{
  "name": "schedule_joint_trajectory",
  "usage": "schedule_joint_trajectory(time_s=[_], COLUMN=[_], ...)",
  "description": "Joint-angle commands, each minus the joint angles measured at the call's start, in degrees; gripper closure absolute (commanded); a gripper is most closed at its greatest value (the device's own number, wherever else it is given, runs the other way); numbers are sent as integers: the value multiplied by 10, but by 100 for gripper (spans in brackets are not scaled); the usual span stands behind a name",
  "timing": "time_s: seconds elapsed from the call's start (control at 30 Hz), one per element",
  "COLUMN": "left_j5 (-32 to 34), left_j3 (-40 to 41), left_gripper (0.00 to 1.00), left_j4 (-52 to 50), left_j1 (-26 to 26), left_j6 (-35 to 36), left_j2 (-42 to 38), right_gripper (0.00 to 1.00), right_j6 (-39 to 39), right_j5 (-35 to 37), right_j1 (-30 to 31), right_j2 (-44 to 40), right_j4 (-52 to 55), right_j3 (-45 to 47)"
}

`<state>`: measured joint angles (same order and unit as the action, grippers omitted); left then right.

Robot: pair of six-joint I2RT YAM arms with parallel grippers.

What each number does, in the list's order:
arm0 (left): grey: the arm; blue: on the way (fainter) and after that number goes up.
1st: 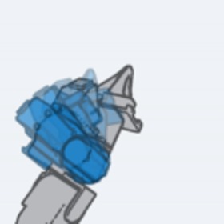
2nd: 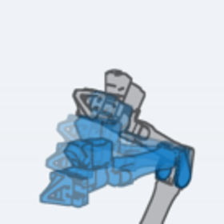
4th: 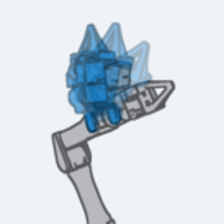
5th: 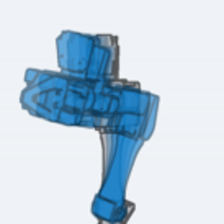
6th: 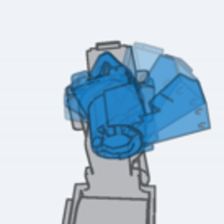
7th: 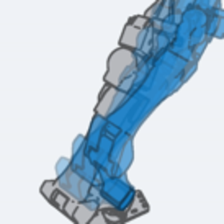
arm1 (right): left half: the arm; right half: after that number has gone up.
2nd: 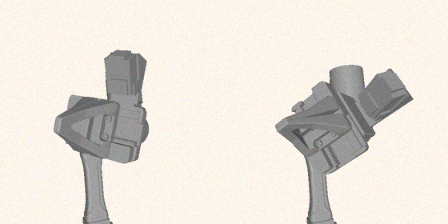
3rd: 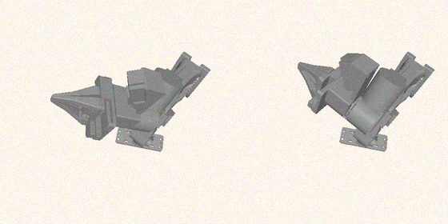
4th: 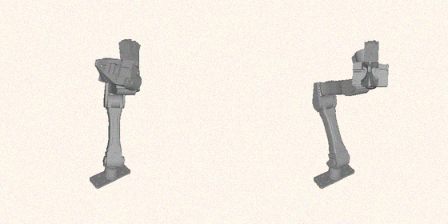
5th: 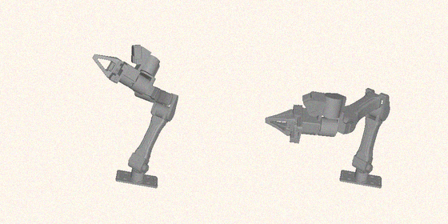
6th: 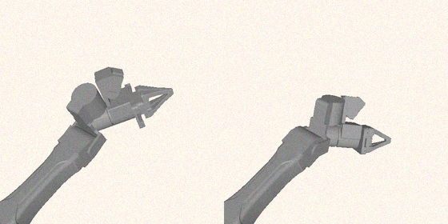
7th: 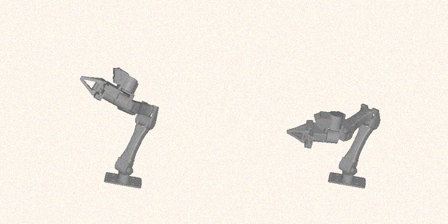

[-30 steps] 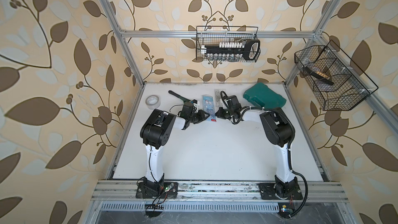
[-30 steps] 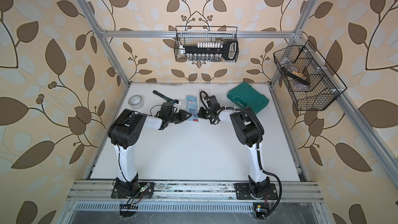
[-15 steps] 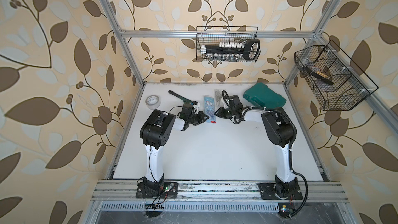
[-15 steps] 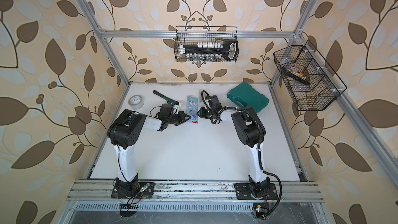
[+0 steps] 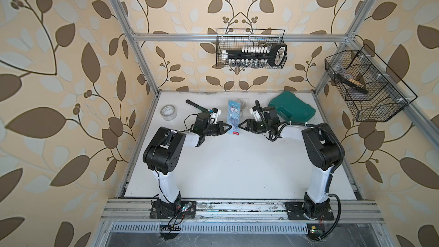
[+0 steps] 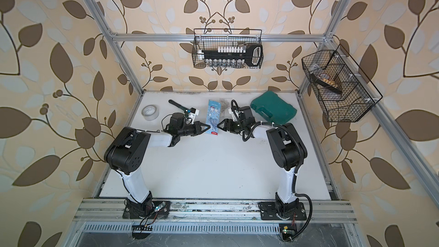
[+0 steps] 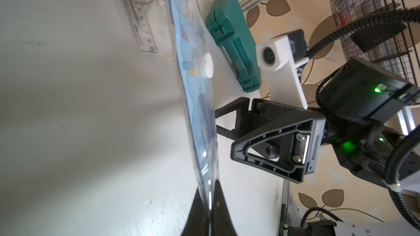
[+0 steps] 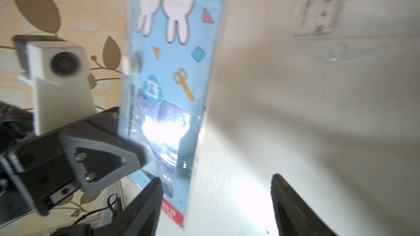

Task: Open the ruler set and take out the ruler
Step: Pick up the ruler set bag from the center of the board.

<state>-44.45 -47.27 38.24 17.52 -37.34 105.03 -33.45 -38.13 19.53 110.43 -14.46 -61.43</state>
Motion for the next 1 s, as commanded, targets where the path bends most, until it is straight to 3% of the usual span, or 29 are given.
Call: schedule_joint_trajectory(time_s=[0.0,0.47,0.67,0.8,0.97], left_j5=[-51,-96,-105,-111,-118], left_j3=[17,52,66,65,60], left_gripper=[100,100,100,100,100], left_j4=[74,224,280,317,314], left_j1=[-7,-7,-7,-7,-7], left_j6=[-30,-140,-170,-199,-201], left_j2=[-39,-53,-29,-13,-13], right_gripper=[25,31,39,52,75], right_j6=[-45,-150,-159,-159,-159], right_j5=[-69,-104,-106,-109,-111], right_j1=[2,3,8,12,12], right_j2=[-32,-29,-29,-27,-25], right_j4=[-113,-273,-283,-281,-283], right_j3=[29,40,27,19,18])
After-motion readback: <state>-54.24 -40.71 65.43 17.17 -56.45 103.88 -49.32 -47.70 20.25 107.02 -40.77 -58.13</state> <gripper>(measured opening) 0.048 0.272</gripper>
